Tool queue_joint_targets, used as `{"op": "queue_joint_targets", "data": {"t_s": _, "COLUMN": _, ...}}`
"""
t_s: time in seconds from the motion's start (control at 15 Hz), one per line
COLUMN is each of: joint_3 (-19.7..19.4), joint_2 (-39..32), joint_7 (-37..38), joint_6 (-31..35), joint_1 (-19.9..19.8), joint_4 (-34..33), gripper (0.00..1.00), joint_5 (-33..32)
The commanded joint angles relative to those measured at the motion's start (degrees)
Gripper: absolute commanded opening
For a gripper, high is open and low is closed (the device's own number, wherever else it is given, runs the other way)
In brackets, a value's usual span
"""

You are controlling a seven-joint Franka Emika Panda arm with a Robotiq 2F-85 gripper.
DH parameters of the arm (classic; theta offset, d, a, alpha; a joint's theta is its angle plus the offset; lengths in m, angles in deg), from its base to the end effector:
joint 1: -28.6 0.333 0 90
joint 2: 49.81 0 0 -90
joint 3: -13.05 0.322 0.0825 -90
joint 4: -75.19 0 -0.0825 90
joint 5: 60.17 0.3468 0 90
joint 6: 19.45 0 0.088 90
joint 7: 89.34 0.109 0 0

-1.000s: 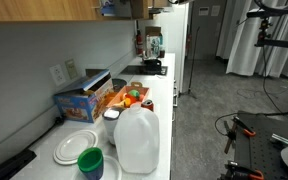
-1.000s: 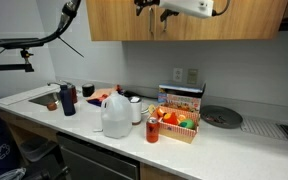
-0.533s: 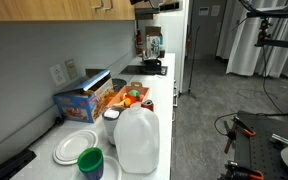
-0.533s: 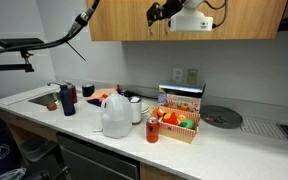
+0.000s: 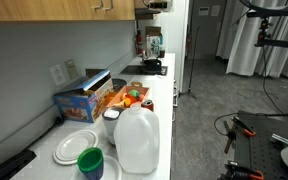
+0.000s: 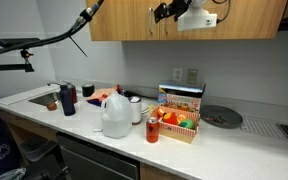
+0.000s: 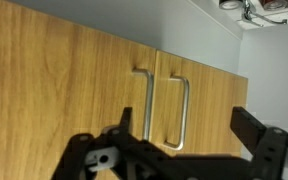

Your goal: Close the open upper cabinet door.

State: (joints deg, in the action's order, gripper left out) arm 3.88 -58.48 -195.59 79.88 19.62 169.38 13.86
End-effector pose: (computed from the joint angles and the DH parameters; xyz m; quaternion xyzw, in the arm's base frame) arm 0.5833 -0.0891 0.5927 -0.6586 -0.4773 -0.5034 0.2914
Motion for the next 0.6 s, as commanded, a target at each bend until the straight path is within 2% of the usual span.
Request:
{"op": "queue_joint_targets", "data": {"t_s": 0.0, "joint_3": 0.9, "joint_2": -1.0, "joint_7": 0.8, "joint_6": 0.6, "joint_1": -0.3, "joint_4": -3.4, "gripper": 1.0, "joint_5": 0.8}}
{"op": "queue_joint_targets", "data": {"t_s": 0.33, "joint_3": 0.5, "joint_2": 0.3, "joint_7": 6.2, "joint_6": -0.9, "joint_1": -0.7, "joint_4": -6.7, "gripper": 1.0, "joint_5": -0.9}}
{"op": "queue_joint_targets", "data": {"t_s": 0.53, "joint_3": 0.7, "joint_2": 2.1, "joint_7": 8.8, "joint_6": -0.8, "joint_1": -0.7, "joint_4": -6.0, "gripper": 1.0, "joint_5": -0.9}}
